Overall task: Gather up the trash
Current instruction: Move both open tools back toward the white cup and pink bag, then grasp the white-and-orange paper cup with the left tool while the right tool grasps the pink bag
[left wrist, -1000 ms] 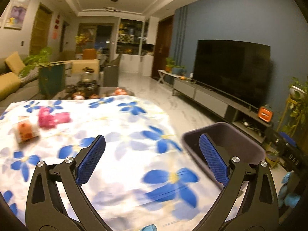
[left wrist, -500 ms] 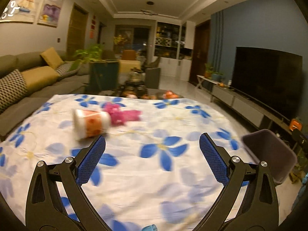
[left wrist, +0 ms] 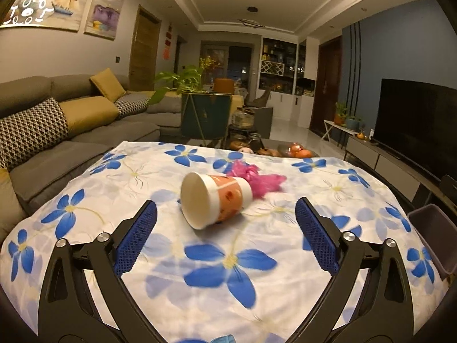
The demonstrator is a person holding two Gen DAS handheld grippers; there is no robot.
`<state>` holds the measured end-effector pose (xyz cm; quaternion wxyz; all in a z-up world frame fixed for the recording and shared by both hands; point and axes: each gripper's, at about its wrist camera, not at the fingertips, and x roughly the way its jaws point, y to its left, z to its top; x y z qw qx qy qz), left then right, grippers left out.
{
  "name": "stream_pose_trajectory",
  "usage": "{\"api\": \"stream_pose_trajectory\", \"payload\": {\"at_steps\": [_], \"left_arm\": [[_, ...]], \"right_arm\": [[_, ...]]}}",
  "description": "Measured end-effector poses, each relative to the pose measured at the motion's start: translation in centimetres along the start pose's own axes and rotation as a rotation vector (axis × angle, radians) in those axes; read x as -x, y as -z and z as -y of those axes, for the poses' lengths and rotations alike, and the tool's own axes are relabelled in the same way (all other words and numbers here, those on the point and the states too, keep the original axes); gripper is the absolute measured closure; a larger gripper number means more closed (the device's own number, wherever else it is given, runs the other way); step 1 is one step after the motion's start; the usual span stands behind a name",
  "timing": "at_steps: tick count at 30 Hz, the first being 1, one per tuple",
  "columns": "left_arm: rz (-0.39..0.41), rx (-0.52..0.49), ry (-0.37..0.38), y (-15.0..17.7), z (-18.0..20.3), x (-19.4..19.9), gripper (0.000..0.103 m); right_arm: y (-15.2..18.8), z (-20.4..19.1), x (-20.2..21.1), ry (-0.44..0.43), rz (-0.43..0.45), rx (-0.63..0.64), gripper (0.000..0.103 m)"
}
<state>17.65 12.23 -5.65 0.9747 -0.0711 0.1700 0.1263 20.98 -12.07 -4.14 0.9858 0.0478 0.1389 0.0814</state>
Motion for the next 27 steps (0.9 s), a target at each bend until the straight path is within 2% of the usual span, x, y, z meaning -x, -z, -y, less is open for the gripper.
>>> {"api": "stream_pose_trajectory", "payload": {"at_steps": [6,13,16,18,22,23,24,27], "left_arm": [[-0.059,0.037,0.046,-0.9,-1.2,-3.4,0.029],[-0.134,0.053,0.048,-1.2,-1.8,-6.8,0.044],[-0.169,0.069,0.069,-1.0,-2.4,-7.9,0.056],[-0.201,0.083,0.093,-0.8,-2.6,-8.7,0.071],[-0.220,0.123,0.154,-0.6,-3.2,-9.1,0.091],[-0.221,0.131,0.168,-0.5,-3.3,-9.1,0.099],[-0.220,0.147,0.195,-0.5,-3.6,-9.1,0.101],[-0.192,0.207,0.199,-0.5,-4.8,-8.7,0.101]], "right_arm": [[-0.4,-3.6,-2.9,-0.043,-0.007,0.024,0.013],[-0.8,-6.6,-6.2,-0.074,-0.019,0.045,0.013],[-0.8,-8.0,-7.7,-0.083,-0.030,0.068,0.013],[-0.6,-8.6,-8.1,-0.088,-0.034,0.079,0.013],[-0.5,-10.3,-10.0,-0.103,-0.059,0.109,0.013],[-0.4,-10.8,-10.4,-0.106,-0.065,0.120,0.013],[-0.3,-11.2,-10.9,-0.109,-0.073,0.129,0.014],[-0.1,-12.7,-12.3,-0.128,-0.104,0.136,0.018]]}}
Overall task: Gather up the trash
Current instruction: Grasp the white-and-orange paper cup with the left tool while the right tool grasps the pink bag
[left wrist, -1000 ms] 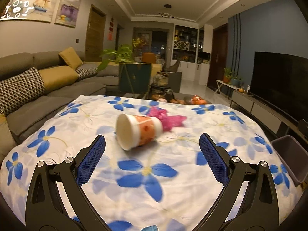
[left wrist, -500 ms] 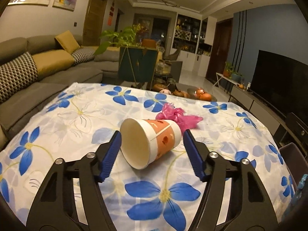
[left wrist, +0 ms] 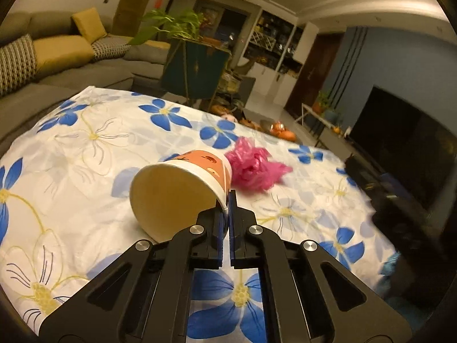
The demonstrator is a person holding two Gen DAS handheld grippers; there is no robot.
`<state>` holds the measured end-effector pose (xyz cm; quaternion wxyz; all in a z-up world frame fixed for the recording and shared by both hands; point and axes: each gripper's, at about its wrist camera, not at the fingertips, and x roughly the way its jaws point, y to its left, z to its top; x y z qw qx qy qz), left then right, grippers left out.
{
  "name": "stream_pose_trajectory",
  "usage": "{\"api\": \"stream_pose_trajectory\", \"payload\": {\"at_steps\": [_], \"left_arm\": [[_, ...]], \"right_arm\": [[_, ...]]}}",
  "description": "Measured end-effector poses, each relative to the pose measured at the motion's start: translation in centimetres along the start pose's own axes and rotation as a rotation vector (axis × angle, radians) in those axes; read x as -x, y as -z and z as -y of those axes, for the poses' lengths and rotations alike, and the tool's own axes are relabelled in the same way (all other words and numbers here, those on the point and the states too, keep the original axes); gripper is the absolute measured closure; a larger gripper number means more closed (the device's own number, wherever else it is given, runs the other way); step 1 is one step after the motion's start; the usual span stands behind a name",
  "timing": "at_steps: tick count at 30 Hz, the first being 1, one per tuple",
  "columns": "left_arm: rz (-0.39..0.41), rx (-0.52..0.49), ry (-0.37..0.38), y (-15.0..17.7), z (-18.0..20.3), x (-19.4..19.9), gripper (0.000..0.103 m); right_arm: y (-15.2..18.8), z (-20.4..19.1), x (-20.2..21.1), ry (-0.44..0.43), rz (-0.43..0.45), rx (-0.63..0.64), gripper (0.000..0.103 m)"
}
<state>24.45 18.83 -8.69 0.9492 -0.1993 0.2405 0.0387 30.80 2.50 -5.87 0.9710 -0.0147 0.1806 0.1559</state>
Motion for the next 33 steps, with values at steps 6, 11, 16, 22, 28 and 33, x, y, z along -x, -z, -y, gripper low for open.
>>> {"api": "stream_pose_trajectory", "payload": {"at_steps": [6,11,16,22,28,33], "left_arm": [[0.182,0.049,-0.150,-0.9,-1.6,3.4,0.101],[0.209,0.061,-0.263,-1.3,-2.4,3.8,0.101],[0.184,0.120,-0.291,-1.3,-3.8,3.3,0.101],[0.170,0.138,-0.285,-1.2,-4.5,3.1,0.101],[0.163,0.121,-0.292,-0.9,-4.1,3.1,0.101],[0.159,0.108,-0.304,-0.8,-3.9,3.0,0.101]], "right_arm": [[-0.3,-2.9,-2.7,-0.025,-0.012,0.054,0.021],[-0.5,-5.2,-5.4,-0.045,-0.037,0.101,0.021],[0.3,-5.8,-9.0,-0.053,-0.166,0.116,0.035],[1.2,-5.9,-10.5,-0.070,-0.251,0.119,0.072],[0.8,-5.4,-8.0,-0.074,-0.187,0.117,0.078],[0.4,-3.9,-4.4,-0.077,-0.141,0.101,0.078]]}}
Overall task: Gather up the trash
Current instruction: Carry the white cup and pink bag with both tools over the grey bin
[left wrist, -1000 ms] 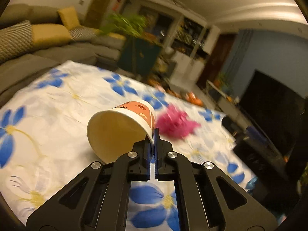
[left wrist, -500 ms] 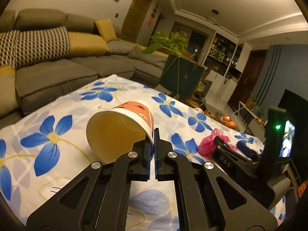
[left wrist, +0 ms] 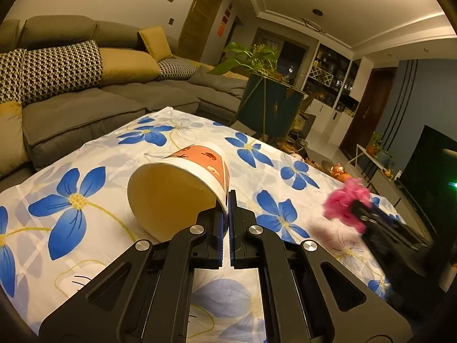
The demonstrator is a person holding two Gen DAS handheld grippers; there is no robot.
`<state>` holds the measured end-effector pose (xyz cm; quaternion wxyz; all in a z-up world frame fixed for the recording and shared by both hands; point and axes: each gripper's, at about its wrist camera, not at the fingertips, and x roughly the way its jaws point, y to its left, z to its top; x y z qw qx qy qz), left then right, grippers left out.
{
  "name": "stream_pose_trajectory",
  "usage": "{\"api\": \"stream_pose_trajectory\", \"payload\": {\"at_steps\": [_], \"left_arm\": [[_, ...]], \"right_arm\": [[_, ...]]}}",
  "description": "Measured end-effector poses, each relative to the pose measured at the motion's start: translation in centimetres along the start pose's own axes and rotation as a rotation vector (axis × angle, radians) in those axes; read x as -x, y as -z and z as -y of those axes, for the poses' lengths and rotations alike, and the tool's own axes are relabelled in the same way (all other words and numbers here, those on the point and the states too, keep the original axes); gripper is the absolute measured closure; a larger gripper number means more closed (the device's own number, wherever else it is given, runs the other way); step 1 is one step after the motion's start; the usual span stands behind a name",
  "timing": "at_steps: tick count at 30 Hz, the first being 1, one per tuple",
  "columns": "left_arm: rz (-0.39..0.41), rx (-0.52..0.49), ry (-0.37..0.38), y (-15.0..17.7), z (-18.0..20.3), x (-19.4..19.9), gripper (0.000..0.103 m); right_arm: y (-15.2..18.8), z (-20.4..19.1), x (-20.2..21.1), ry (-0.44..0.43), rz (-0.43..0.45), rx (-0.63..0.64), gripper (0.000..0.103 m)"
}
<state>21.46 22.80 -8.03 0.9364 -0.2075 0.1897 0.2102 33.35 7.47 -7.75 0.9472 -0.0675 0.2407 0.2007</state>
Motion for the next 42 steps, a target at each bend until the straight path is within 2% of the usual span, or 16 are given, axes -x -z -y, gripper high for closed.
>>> {"api": "stream_pose_trajectory", "payload": {"at_steps": [5,11,16,27,36,42], "left_arm": [[-0.010,-0.010,-0.005,0.0,0.3,0.3,0.101],[-0.021,-0.051,0.031,0.7,1.9,2.4,0.101],[-0.039,-0.091,0.098,2.1,4.3,4.7,0.101],[-0.063,-0.223,0.288,5.3,12.5,9.6,0.101],[-0.078,-0.327,0.436,8.1,19.6,12.8,0.101],[-0.073,-0.406,0.542,10.2,24.8,14.9,0.101]], "right_arm": [[1.1,1.9,4.0,0.014,0.023,-0.007,0.078],[2.3,4.8,8.5,0.033,0.054,-0.030,0.078],[4.1,7.5,12.3,0.056,0.080,-0.047,0.078],[7.8,13.8,20.0,0.128,0.148,-0.130,0.078],[9.5,18.5,23.9,0.230,0.192,-0.197,0.078],[10.8,22.7,26.2,0.339,0.217,-0.257,0.078]]}}
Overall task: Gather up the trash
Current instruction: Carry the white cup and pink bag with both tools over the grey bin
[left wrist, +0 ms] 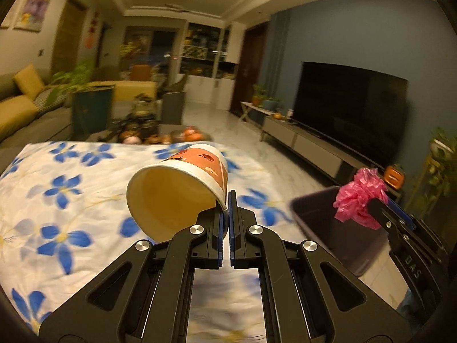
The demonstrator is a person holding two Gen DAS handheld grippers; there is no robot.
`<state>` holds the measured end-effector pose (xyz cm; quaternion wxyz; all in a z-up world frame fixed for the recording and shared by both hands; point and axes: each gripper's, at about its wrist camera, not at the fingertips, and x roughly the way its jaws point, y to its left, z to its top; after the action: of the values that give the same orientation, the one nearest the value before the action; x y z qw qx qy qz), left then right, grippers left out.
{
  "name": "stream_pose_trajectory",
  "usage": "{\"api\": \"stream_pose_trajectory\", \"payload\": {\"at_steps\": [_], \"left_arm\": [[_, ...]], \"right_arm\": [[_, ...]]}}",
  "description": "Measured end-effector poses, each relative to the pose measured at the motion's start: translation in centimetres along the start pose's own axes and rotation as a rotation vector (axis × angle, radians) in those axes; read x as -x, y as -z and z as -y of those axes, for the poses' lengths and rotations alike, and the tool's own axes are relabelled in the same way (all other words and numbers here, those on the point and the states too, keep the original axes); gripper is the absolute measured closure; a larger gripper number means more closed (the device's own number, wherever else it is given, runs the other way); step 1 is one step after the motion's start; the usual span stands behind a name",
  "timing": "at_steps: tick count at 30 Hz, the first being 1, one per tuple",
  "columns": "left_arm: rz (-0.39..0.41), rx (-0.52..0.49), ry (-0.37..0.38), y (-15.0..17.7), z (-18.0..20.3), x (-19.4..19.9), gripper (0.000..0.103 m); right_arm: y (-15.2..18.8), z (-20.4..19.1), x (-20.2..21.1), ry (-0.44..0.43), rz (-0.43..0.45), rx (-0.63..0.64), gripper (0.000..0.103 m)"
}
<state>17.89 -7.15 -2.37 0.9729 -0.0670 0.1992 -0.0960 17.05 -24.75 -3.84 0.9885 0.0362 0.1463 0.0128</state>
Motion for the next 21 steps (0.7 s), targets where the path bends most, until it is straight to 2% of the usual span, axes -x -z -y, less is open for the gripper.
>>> {"api": "stream_pose_trajectory", "payload": {"at_steps": [6,11,21], "left_arm": [[0.007,-0.072,0.115,-0.4,5.6,-1.3,0.101],[-0.001,-0.122,0.198,-0.3,9.3,-2.8,0.101],[-0.038,-0.156,0.266,0.1,12.1,-6.5,0.101]], "right_arm": [[-0.2,4.3,0.5,0.090,0.025,-0.038,0.078],[0.1,6.2,0.3,0.132,0.029,-0.053,0.078],[0.6,8.8,-0.2,0.171,0.036,-0.062,0.077]]}}
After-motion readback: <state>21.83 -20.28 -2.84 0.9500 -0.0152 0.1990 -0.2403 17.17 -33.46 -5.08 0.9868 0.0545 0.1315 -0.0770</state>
